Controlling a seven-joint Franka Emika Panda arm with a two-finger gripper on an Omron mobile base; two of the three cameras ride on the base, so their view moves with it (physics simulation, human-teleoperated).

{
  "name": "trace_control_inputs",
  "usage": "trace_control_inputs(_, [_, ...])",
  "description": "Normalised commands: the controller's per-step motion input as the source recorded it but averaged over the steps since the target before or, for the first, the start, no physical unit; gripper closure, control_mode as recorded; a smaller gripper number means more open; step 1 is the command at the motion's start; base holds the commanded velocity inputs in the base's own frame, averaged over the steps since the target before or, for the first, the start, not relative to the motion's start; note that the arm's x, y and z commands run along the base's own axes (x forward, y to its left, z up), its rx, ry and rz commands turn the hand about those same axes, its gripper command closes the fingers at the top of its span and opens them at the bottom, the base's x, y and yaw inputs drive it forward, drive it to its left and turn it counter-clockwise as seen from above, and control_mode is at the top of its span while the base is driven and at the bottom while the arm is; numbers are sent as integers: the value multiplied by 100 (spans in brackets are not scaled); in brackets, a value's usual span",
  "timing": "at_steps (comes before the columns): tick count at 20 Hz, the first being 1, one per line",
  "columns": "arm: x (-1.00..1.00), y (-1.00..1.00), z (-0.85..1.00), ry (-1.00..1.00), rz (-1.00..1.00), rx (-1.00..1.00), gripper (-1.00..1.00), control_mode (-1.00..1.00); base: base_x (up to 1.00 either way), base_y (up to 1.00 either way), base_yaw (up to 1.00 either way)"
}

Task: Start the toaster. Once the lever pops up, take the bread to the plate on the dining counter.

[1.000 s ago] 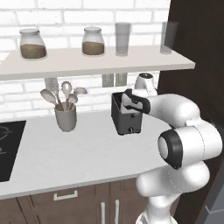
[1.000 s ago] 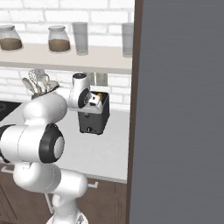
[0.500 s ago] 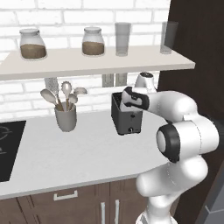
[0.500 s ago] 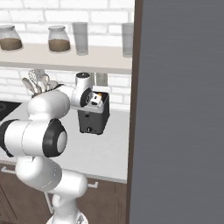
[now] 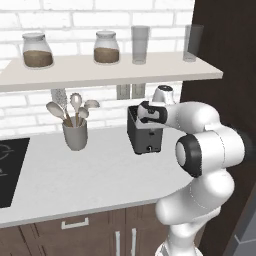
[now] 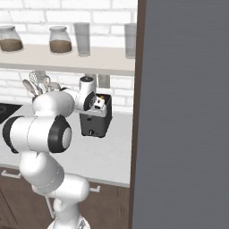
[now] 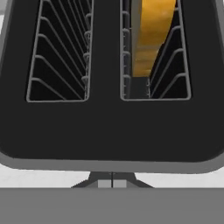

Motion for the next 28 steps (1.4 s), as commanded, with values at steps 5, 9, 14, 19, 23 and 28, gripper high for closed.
trace_control_inputs(5, [19, 7, -17, 0, 0, 1, 100, -100, 0, 0, 0])
trace_control_inputs(9, [6, 0, -32, 0, 0, 0, 100, -100, 0, 0, 0])
trace_control_inputs(14, [0, 1, -76, 0, 0, 0, 100, -100, 0, 0, 0])
trace_control_inputs(19, [0, 12, -99, 0, 0, 0, 100, -100, 0, 0, 0])
trace_control_inputs(23, [0, 17, -100, -1, 0, 0, 100, -100, 0, 0, 0])
trace_control_inputs(28, [0, 22, -100, 0, 0, 0, 100, -100, 0, 0, 0])
